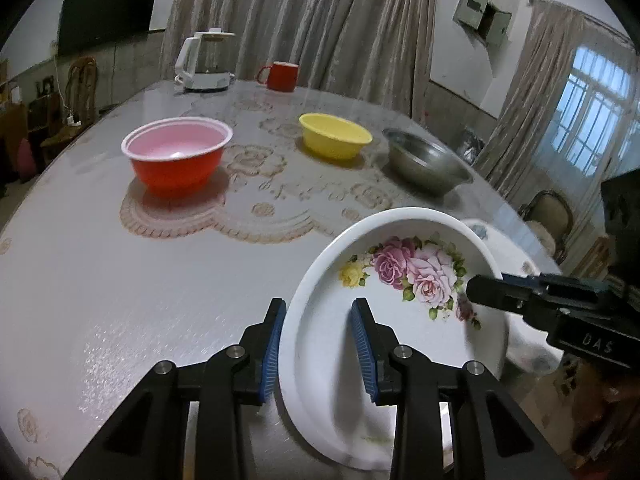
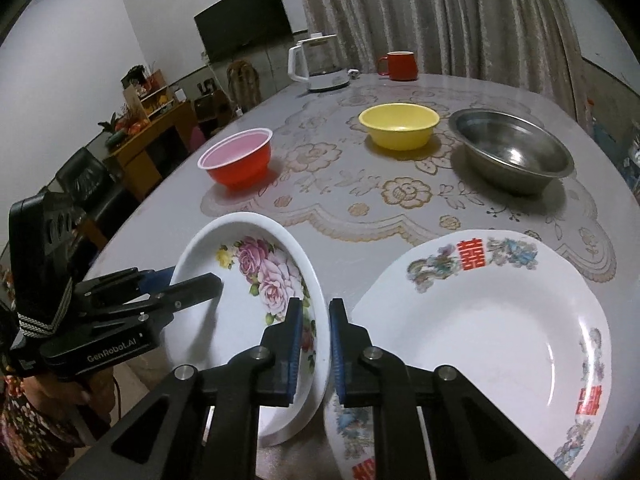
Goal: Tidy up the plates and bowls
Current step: 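Lift the rose-pattern plate with both grippers and carry it over the stack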
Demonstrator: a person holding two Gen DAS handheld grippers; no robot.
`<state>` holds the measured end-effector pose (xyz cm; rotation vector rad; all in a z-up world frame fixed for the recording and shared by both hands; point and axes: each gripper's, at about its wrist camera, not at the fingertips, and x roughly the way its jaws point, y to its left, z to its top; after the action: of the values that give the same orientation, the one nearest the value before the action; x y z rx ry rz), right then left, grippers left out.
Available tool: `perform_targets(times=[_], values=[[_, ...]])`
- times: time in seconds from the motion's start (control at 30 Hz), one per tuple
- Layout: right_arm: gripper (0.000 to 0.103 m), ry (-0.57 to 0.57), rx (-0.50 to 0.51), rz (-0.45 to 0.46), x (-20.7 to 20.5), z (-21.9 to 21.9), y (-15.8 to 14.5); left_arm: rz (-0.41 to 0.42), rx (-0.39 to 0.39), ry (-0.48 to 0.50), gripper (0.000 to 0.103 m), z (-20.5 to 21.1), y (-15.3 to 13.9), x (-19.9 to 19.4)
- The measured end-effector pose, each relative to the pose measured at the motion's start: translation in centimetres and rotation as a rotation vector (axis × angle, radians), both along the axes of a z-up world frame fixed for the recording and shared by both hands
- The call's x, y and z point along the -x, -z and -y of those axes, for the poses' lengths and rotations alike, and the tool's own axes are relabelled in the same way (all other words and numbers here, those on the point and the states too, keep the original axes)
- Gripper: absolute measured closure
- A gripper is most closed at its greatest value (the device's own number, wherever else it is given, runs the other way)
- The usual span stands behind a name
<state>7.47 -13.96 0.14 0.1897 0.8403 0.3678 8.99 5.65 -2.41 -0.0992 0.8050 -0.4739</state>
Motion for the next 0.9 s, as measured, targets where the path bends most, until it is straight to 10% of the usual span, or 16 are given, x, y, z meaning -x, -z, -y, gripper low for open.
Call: perform_targets(times=[0.57,0.9], values=[[0.091,0.191,-0.184,-0.014,2.3,10.1,-1.8,0.030,-0.002,0.187,0.069,9.6,-3.6,-0.8],[0.091,0.354,-0.243,-0.108,3.5,16.4,1.7,0.050,-0.144,0.298,0.069,17.2,-2.0,-0.2]])
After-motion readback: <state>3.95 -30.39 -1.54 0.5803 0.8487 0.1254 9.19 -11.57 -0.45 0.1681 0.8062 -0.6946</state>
